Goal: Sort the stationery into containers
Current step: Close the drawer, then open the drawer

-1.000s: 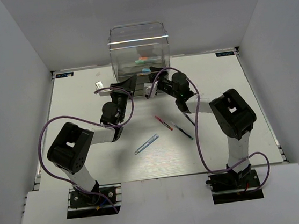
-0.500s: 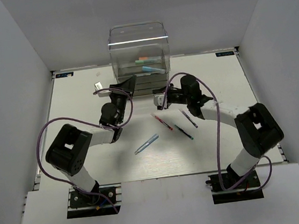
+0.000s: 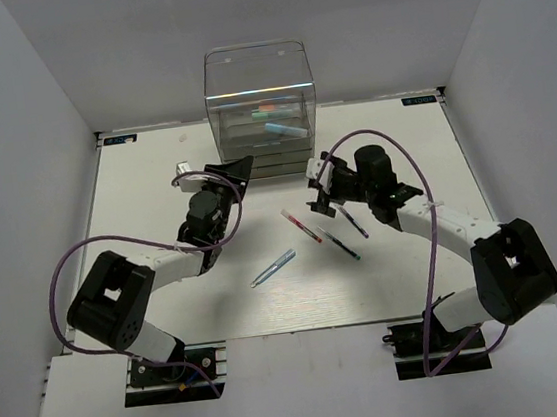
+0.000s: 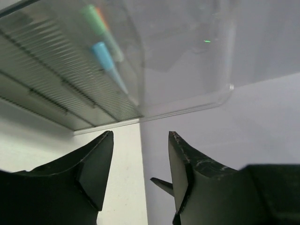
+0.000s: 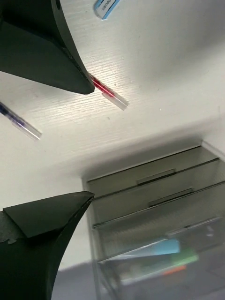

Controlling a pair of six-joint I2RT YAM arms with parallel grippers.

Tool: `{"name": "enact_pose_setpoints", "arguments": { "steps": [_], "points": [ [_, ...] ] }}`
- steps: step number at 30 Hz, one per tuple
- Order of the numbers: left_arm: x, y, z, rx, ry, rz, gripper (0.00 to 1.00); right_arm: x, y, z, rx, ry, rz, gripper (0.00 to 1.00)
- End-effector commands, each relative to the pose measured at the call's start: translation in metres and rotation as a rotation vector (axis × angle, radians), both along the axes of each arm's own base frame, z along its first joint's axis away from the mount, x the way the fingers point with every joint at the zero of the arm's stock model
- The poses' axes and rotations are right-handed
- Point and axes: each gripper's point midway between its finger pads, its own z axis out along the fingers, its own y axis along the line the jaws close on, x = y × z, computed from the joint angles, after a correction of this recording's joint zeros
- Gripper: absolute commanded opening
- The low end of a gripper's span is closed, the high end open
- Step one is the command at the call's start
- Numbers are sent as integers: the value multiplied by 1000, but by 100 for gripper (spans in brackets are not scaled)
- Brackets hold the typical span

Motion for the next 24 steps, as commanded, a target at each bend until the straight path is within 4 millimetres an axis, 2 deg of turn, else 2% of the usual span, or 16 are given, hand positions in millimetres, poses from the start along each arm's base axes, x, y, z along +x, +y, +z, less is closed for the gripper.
{"name": "enact_pose_setpoints", "arguments": {
  "steps": [1, 2, 4, 5, 7, 8, 10, 11, 13, 16, 17, 18, 19, 21, 22, 24],
  "points": [
    [9, -10, -22, 53, 91, -17, 61, 9, -17, 7, 90, 158, -177, 90],
    [12, -16, -35, 69, 116, -33, 61, 9, -20, 2, 82, 185, -201, 87],
    [20, -20, -39, 68, 132, -34, 63, 16, -29, 3, 97, 210, -249, 73],
    [21, -23, -45, 76, 146, -43, 63, 16, -32, 1, 114, 254, -274, 48],
    [30, -29, -59, 90, 170, -43, 56, 19, -41, -2, 128, 283, -307, 24],
    [32, -30, -58, 79, 151, -43, 46, 17, -41, 1, 139, 286, -304, 12],
    [40, -36, -59, 70, 136, -52, 37, 15, -45, -2, 148, 295, -310, 10],
    [43, -38, -69, 60, 139, -52, 33, 17, -50, -4, 149, 300, -325, 10],
    [52, -42, -69, 37, 118, -42, 25, 17, -54, -3, 168, 304, -338, 12],
    [64, -42, -73, 37, 119, -22, 25, 16, -57, -5, 174, 309, -342, 12],
    [69, -45, -68, 30, 107, -22, 25, 18, -60, -4, 178, 305, -350, 13],
    [73, -44, -73, 31, 110, -8, 27, 16, -61, -8, 177, 310, -351, 13],
    [75, -43, -78, 28, 121, 4, 29, 17, -63, -7, 180, 305, -356, 13],
    [81, -44, -71, -2, 97, 12, 32, 18, -66, -8, 183, 302, -362, 14],
    [82, -43, -80, 6, 111, 22, 33, 18, -66, -8, 186, 299, -360, 14],
    [84, -42, -78, -18, 95, 33, 33, 19, -69, -12, 183, 304, -367, 14]
  ]
}}
